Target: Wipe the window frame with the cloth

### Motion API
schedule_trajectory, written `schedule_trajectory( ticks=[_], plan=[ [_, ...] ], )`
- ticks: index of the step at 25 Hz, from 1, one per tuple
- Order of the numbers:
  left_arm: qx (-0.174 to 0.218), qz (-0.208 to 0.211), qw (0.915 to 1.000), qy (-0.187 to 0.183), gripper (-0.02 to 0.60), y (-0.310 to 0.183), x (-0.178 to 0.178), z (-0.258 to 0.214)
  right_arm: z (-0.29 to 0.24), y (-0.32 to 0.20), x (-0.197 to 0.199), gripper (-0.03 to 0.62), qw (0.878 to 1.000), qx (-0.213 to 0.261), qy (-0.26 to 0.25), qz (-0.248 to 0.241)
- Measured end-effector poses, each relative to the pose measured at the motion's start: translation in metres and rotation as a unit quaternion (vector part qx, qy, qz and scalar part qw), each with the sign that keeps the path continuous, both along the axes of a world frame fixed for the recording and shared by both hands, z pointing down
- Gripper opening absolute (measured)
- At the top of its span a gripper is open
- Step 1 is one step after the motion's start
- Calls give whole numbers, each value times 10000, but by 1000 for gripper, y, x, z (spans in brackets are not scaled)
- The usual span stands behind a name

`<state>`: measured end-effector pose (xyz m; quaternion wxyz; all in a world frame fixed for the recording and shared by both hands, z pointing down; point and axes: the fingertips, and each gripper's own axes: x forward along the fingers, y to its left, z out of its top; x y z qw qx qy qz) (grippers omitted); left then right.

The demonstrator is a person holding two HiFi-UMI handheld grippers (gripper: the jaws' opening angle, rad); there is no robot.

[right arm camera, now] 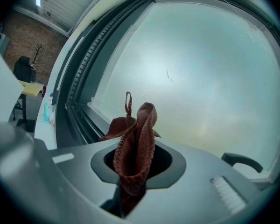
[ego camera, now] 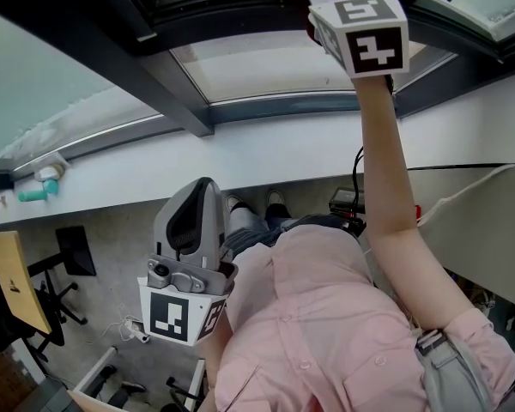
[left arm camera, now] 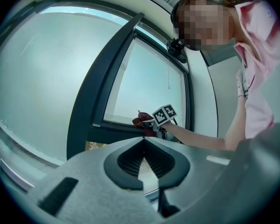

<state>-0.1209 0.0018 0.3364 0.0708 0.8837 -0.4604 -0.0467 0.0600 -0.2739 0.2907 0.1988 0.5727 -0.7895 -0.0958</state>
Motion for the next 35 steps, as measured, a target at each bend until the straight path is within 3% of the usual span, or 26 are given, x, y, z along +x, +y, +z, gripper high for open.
schedule_trajectory(
  ticks=[18, 24, 27, 30, 35],
  plan=[
    [229, 196, 9995, 52, -3, -3, 5, -10, 2, -1, 53, 75, 9982, -185, 246, 519],
    [224, 130, 9996, 149, -3, -5, -10, -4, -11, 6, 46, 77, 9979, 136, 135, 622],
    [86, 107, 9998, 142, -3, -7, -25, -1, -27, 32, 16, 78, 9974, 421, -246, 538],
    [92, 159, 9996, 201, -3, -17, -38, -7, -50, 44, -45, 78, 9954, 782, -549, 72],
    [167, 174, 9995, 182, -3, -31, -62, -16, -41, 32, -145, 78, 9950, 481, -422, -771]
  ],
)
